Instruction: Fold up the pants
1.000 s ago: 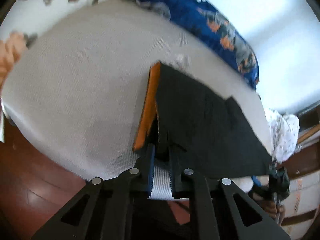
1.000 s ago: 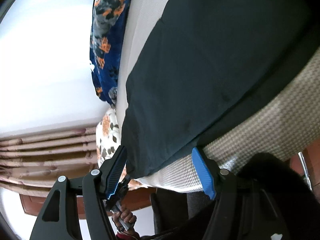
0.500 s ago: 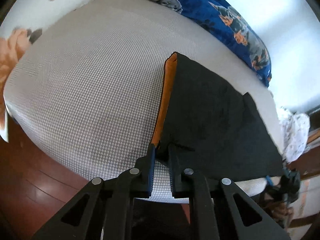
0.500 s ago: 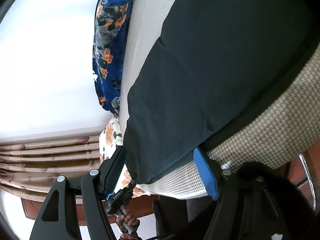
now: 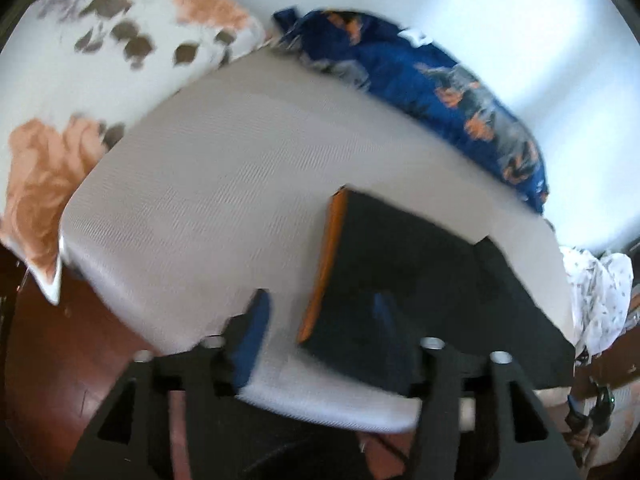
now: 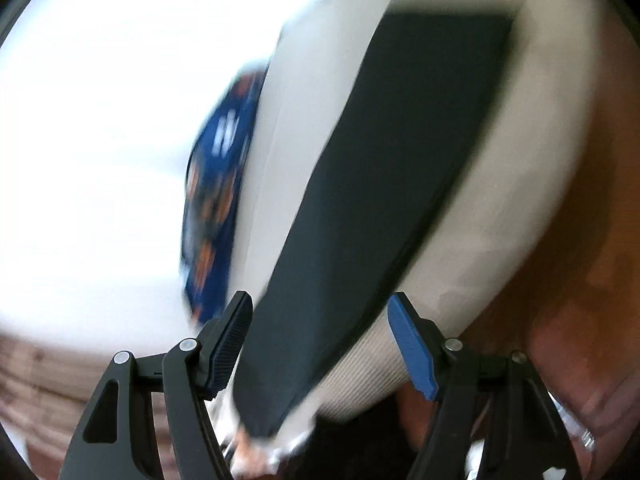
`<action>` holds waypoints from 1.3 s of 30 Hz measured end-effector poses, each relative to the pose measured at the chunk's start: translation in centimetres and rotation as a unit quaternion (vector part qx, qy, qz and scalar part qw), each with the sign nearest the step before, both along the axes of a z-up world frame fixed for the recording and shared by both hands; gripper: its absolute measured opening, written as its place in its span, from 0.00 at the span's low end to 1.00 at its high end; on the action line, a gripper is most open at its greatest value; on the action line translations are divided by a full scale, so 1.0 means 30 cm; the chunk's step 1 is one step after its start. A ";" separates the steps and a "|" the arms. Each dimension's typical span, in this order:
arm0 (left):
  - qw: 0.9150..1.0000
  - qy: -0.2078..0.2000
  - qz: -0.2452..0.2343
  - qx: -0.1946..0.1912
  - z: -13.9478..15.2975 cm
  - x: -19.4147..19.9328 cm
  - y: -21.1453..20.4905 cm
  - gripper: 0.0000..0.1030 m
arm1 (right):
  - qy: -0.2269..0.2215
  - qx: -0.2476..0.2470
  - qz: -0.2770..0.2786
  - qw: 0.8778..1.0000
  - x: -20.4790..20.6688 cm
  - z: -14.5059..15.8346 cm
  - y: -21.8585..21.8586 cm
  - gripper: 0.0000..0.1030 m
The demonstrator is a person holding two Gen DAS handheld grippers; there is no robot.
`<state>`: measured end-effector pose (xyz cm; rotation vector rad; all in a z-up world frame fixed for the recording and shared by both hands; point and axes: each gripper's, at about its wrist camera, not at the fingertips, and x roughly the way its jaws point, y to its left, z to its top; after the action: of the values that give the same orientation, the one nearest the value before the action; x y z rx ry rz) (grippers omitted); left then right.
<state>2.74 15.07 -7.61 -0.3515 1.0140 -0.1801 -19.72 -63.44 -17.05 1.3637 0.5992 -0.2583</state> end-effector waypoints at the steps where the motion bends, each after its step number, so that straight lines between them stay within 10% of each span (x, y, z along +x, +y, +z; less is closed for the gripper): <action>1: 1.000 -0.005 -0.003 0.001 0.001 0.006 -0.020 0.60 | 0.002 -0.011 -0.025 1.000 -0.036 -0.005 -0.065 0.67; 8: 0.997 0.013 -0.071 0.031 -0.091 0.064 -0.254 0.60 | -0.022 -0.011 -0.114 0.993 -0.148 -0.079 -0.297 0.67; 22: 0.994 0.037 -0.085 0.050 -0.166 0.077 -0.340 0.61 | -0.087 -0.002 -0.048 0.995 0.011 -0.133 -0.277 0.74; 33: 0.994 0.031 -0.090 0.052 -0.172 0.071 -0.346 0.62 | -0.002 -0.109 -0.003 0.994 0.142 -0.093 -0.252 0.73; 35: 0.994 0.028 -0.094 0.054 -0.171 0.070 -0.352 0.62 | 0.024 -0.122 -0.001 0.992 0.161 -0.091 -0.253 0.65; 37: 0.994 0.021 -0.098 0.053 -0.164 0.065 -0.359 0.62 | 0.056 -0.097 0.005 0.994 0.179 -0.128 -0.266 0.13; 39: 0.993 0.017 -0.101 0.054 -0.156 0.059 -0.361 0.62 | 0.043 -0.076 -0.004 0.996 0.155 -0.147 -0.279 0.11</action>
<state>4.51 4.24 -12.31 -0.1541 1.0878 -0.3007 -15.07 -71.82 -21.45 1.2132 0.6326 -0.3642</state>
